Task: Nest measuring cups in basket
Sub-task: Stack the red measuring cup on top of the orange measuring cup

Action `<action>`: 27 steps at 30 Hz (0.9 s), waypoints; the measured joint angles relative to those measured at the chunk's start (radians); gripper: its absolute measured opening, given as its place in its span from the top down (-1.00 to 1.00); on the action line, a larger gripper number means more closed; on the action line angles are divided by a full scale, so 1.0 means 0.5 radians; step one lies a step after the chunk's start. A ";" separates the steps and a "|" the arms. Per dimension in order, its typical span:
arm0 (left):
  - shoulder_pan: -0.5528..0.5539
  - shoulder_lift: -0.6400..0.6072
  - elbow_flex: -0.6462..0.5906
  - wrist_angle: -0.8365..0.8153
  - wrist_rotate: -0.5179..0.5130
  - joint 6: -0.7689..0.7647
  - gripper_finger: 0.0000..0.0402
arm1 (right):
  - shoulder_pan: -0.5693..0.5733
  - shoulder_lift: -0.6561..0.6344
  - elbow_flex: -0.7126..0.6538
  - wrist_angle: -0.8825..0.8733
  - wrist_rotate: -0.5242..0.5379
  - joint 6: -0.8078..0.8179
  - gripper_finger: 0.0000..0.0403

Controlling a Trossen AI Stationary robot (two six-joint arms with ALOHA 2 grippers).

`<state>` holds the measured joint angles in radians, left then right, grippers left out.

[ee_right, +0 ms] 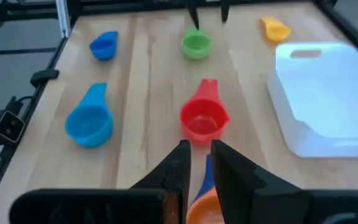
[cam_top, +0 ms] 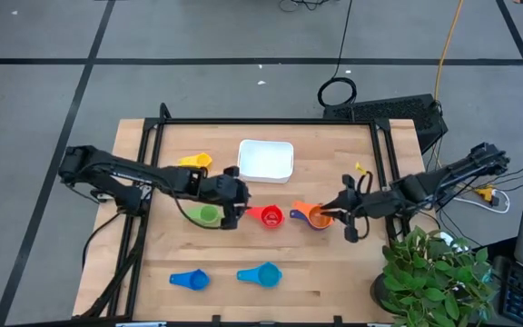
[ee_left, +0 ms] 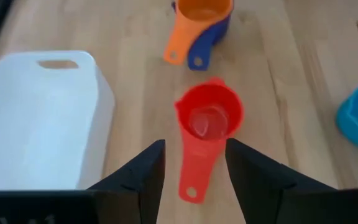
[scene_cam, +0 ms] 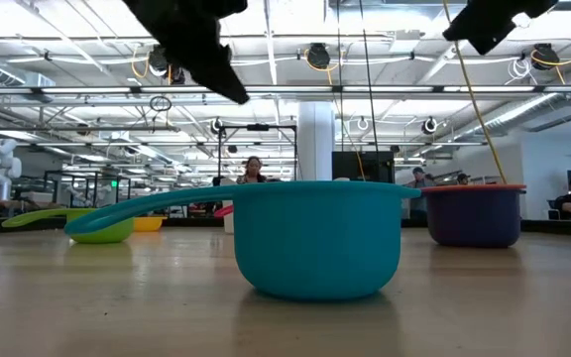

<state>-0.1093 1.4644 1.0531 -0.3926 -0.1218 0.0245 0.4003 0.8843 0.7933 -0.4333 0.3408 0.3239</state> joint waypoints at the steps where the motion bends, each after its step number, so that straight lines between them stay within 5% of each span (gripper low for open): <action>1: -0.010 0.036 0.001 0.001 0.014 0.008 0.14 | 0.024 0.000 0.000 -0.005 0.004 0.000 0.73; 7: -0.050 0.220 0.000 -0.050 0.033 0.046 0.04 | 0.108 0.023 -0.001 -0.010 0.108 0.004 0.73; 18: 0.023 0.434 -0.001 0.064 -0.027 0.113 -0.55 | 0.122 0.028 -0.001 -0.008 0.112 -0.014 0.73; 27: 0.021 0.603 -0.001 0.120 0.000 0.141 -0.53 | 0.121 0.028 -0.001 -0.009 0.112 -0.022 0.73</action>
<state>-0.0990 1.7658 1.0527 -0.3324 -0.1219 0.0950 0.4610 0.8982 0.7929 -0.4377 0.3969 0.3129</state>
